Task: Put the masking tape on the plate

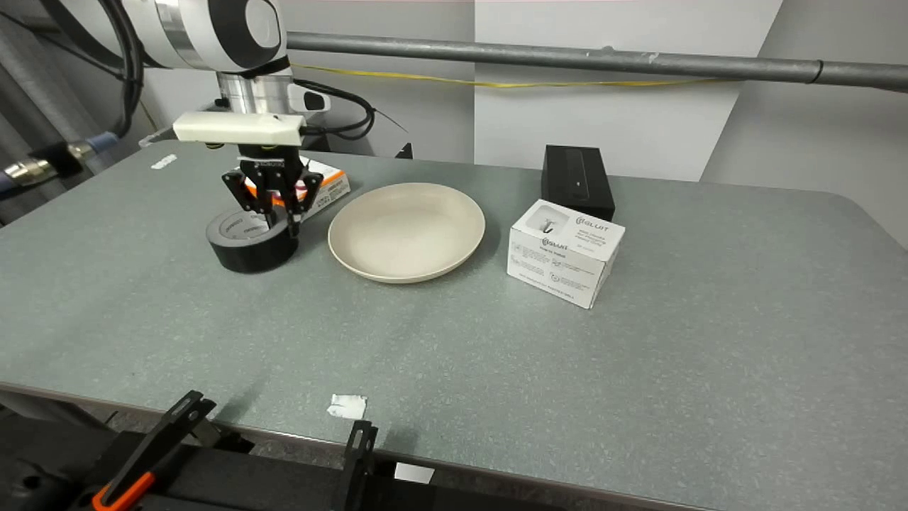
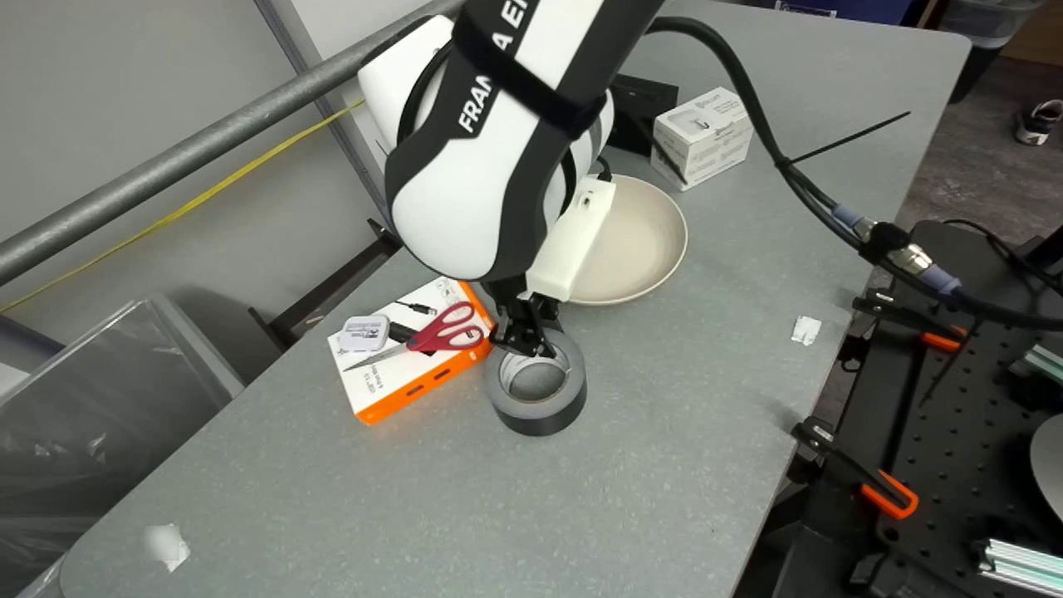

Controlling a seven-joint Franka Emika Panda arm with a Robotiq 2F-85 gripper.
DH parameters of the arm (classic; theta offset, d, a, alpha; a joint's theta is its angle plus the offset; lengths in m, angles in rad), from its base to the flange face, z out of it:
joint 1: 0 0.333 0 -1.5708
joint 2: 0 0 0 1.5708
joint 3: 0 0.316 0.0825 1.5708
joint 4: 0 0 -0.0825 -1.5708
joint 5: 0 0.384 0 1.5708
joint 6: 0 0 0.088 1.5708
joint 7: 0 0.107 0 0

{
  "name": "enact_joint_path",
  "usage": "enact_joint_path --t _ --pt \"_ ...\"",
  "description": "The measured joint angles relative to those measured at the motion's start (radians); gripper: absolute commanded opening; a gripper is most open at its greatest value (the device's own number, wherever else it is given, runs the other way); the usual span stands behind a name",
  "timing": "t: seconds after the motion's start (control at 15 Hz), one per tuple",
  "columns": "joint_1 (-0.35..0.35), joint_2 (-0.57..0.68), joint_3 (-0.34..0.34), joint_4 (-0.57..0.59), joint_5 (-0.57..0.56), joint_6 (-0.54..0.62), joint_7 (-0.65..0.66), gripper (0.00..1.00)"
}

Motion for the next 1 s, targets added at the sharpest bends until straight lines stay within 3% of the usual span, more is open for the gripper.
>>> enact_joint_path --t 0.47,0.73,1.0 --pt "-0.122 -0.109 -0.014 0.005 0.068 -0.148 -0.096 0.07" --pt "-0.189 -0.17 -0.088 0.004 0.087 -0.159 -0.076 0.07" --pt "-0.209 -0.135 -0.153 0.035 0.087 -0.148 0.008 0.07"
